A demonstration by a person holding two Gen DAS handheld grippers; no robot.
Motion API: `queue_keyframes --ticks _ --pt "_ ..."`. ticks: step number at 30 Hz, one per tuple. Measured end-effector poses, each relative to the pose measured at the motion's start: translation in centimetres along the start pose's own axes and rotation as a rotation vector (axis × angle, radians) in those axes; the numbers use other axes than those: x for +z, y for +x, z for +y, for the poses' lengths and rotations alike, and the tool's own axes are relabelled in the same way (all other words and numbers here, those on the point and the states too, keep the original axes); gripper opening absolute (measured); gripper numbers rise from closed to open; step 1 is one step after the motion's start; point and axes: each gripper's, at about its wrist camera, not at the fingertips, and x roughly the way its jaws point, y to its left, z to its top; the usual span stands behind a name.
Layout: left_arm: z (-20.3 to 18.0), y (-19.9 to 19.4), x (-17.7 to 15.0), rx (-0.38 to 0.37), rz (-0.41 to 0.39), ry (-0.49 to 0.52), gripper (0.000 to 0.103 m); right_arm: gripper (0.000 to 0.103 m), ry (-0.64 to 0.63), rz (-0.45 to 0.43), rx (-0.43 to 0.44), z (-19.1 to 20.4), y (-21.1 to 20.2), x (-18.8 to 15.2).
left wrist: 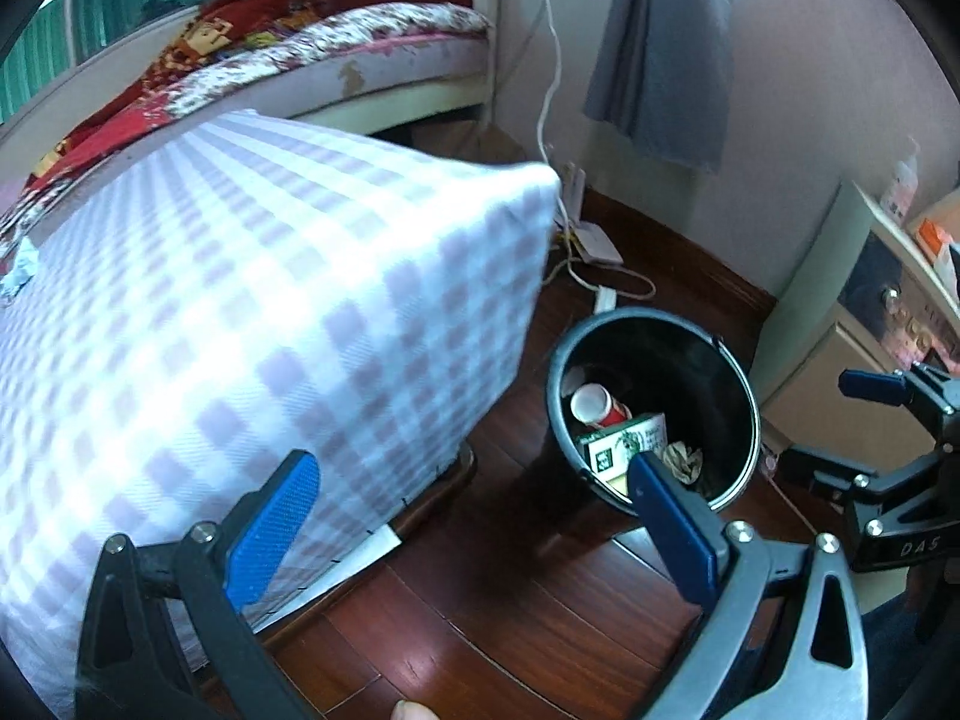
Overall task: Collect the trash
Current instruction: 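Move both open tools back over the bed toward the blue cup and mask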
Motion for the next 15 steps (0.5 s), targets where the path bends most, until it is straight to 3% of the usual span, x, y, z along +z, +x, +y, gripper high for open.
queue_keyframes --ticks 15 --pt "6.1 -5.4 0.5 0.089 -0.103 -0.112 0.102 0.102 -0.063 -0.111 0.089 6.3 -2.8 3.9"
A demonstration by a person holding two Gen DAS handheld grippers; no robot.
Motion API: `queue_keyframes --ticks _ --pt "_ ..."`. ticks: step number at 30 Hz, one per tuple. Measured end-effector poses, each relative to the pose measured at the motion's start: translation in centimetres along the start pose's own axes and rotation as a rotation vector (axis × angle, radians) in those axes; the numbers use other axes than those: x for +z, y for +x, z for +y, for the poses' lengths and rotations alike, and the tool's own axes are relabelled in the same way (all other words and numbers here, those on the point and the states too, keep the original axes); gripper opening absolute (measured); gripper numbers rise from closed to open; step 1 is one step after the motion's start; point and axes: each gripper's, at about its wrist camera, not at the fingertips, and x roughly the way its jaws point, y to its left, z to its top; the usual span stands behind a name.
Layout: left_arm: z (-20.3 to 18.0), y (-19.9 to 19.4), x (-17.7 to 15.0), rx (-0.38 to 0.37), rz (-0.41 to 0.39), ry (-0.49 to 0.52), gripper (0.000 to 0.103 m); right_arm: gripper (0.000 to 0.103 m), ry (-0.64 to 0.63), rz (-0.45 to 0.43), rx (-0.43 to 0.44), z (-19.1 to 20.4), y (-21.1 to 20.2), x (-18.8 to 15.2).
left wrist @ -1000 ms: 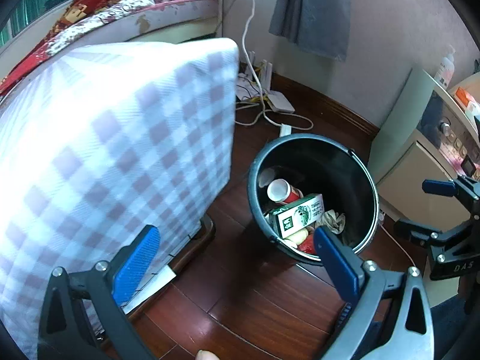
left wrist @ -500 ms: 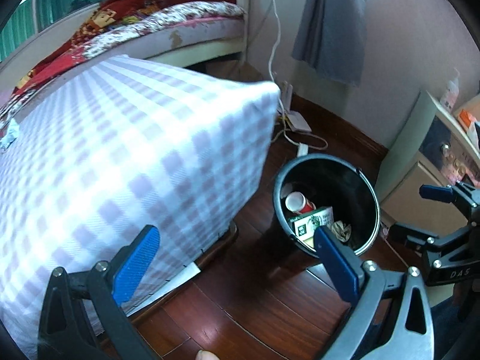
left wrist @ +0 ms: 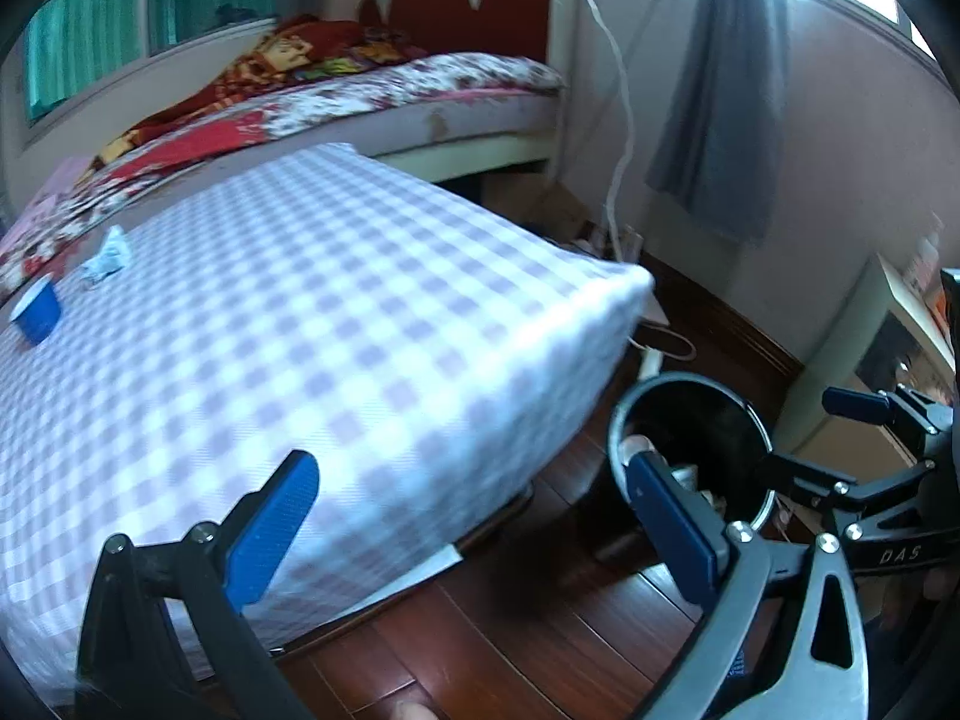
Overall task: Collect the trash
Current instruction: 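Move both open tools back over the bed toward the blue cup and mask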
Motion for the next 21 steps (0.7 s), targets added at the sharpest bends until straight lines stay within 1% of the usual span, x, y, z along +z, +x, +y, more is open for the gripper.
queue_keyframes --ticks 9,17,21 --pt "6.4 -2.1 -0.3 0.096 -0.036 -0.097 0.102 0.102 -0.053 -0.057 0.083 5.0 0.5 2.7" --pt "12.3 -3.8 -1.1 0.185 -0.056 -0.178 0.102 0.102 -0.111 -0.065 0.167 10.4 1.8 4.3" --pt "16.3 -4.7 -1.3 0.245 -0.069 -0.233 0.102 0.102 -0.16 -0.076 0.203 13.5 2.1 5.7"
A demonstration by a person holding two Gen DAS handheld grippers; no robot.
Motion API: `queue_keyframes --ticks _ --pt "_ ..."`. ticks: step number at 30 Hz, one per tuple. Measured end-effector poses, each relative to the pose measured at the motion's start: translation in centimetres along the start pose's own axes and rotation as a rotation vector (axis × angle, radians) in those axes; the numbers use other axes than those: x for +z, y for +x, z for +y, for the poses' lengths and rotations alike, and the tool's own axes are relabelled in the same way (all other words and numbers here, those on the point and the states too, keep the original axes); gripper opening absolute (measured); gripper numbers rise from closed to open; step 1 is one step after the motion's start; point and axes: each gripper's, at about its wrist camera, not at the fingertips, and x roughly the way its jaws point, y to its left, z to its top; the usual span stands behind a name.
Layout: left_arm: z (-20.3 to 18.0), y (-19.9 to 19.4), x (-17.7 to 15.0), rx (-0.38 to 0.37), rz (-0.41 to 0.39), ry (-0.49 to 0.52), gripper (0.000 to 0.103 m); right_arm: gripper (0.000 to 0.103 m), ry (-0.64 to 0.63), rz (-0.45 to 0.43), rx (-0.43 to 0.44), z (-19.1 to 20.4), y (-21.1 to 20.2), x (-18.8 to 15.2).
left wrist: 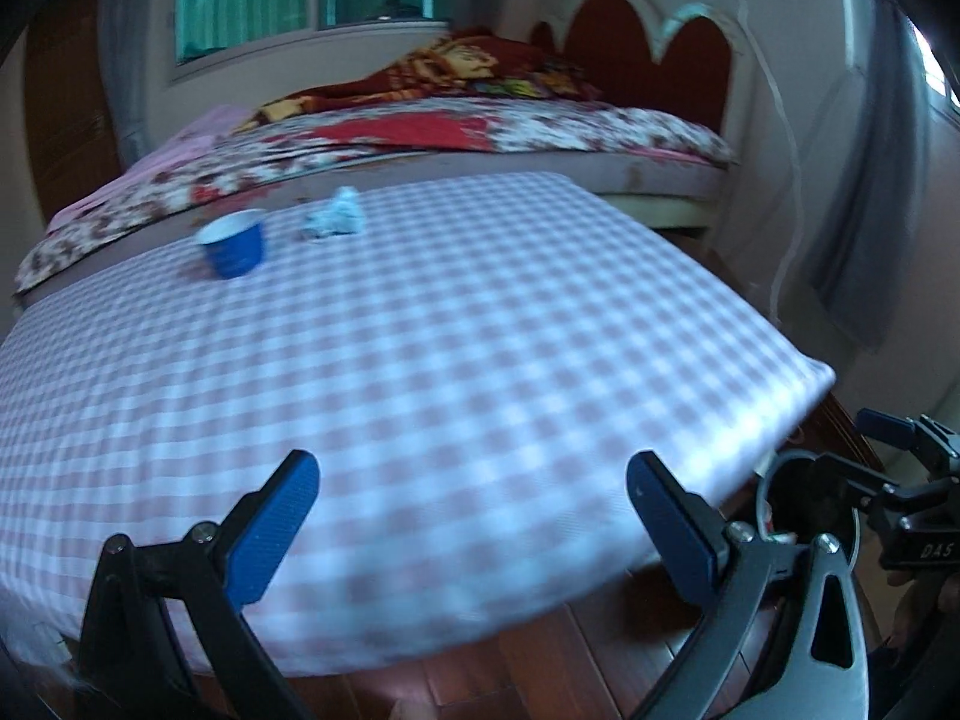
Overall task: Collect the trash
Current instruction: 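Move both open tools back over the bed toward the blue cup and mask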
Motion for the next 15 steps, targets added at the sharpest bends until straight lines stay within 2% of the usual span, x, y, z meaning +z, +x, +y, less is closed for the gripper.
queue_keyframes --ticks 8,9,12,15 --pt "8.2 -1.0 1.5 0.101 -0.039 -0.102 0.102 0.102 -0.09 -0.023 0.066 5.9 2.0 4.6" --pt "9.2 -1.1 1.6 0.11 -0.042 -0.112 0.102 0.102 -0.122 -0.017 0.087 7.4 2.2 5.4" --pt "12.6 -2.1 2.4 0.135 -0.066 -0.145 0.102 0.102 -0.2 -0.004 0.082 10.6 2.8 7.5" --pt "14.9 -2.2 2.9 0.131 -0.068 -0.169 0.097 0.102 -0.21 0.005 0.098 12.7 3.8 9.7"
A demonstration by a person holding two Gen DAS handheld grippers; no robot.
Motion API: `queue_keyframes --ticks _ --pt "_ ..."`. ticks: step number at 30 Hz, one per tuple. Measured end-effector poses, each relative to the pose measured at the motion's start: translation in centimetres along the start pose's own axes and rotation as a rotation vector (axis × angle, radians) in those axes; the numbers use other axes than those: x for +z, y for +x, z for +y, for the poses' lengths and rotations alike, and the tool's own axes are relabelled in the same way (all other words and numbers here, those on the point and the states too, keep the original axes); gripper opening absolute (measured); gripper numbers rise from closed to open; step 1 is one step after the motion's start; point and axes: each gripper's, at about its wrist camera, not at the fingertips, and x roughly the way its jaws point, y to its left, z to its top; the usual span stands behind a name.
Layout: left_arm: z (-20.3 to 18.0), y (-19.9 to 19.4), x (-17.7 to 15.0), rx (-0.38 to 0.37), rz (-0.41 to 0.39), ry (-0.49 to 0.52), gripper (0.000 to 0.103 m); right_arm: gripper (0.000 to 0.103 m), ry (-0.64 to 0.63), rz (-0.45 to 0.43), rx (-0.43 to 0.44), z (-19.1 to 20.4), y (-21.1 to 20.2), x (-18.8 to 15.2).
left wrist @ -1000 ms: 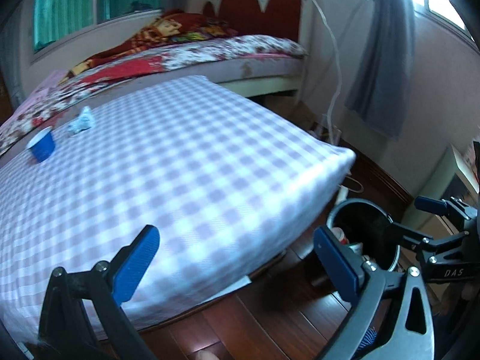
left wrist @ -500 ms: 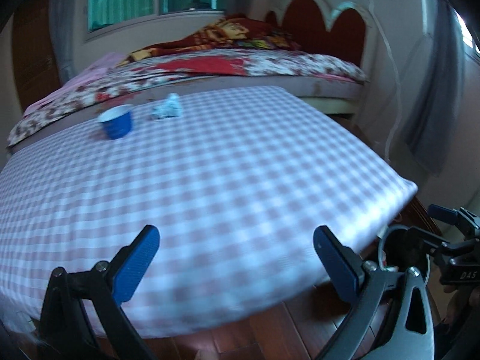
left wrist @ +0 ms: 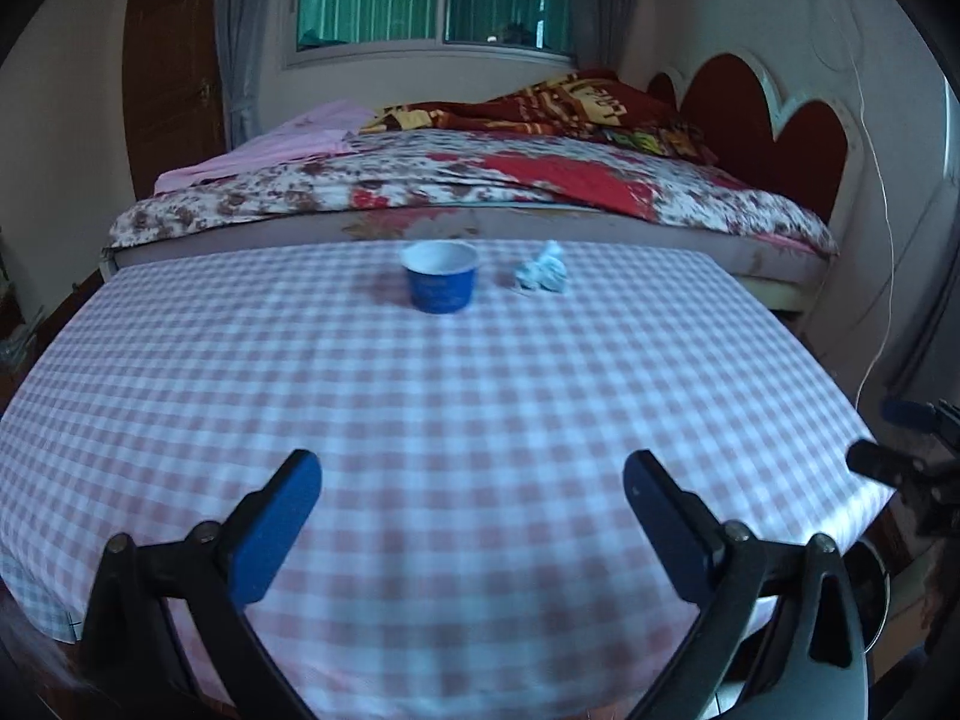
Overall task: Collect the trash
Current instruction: 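Move both open tools back over the bed toward the blue cup and mask, then grasp the blue paper cup with the left tool while the right tool grasps the light-blue mask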
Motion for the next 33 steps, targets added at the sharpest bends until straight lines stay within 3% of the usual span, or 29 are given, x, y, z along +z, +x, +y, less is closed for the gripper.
queue_keyframes --ticks 6,18,22,26,33 --pt "2.1 3.4 2.2 0.012 0.005 -0.045 0.09 0.102 -0.002 0.001 0.035 1.6 3.6 4.9" --pt "-0.2 19.0 8.6 0.079 0.087 -0.048 0.088 0.08 -0.004 0.046 0.08 -2.0 18.9 12.3" --pt "0.1 22.6 9.9 0.095 0.119 -0.058 0.088 0.079 -0.001 0.06 0.101 -2.4 22.8 14.2" --pt "0.7 24.6 10.9 0.083 0.13 -0.076 0.086 0.079 -0.022 0.071 0.127 -1.8 25.0 15.4" --pt "1.0 26.0 12.0 0.074 0.129 -0.012 0.077 0.079 -0.052 0.08 0.172 0.3 27.4 16.5"
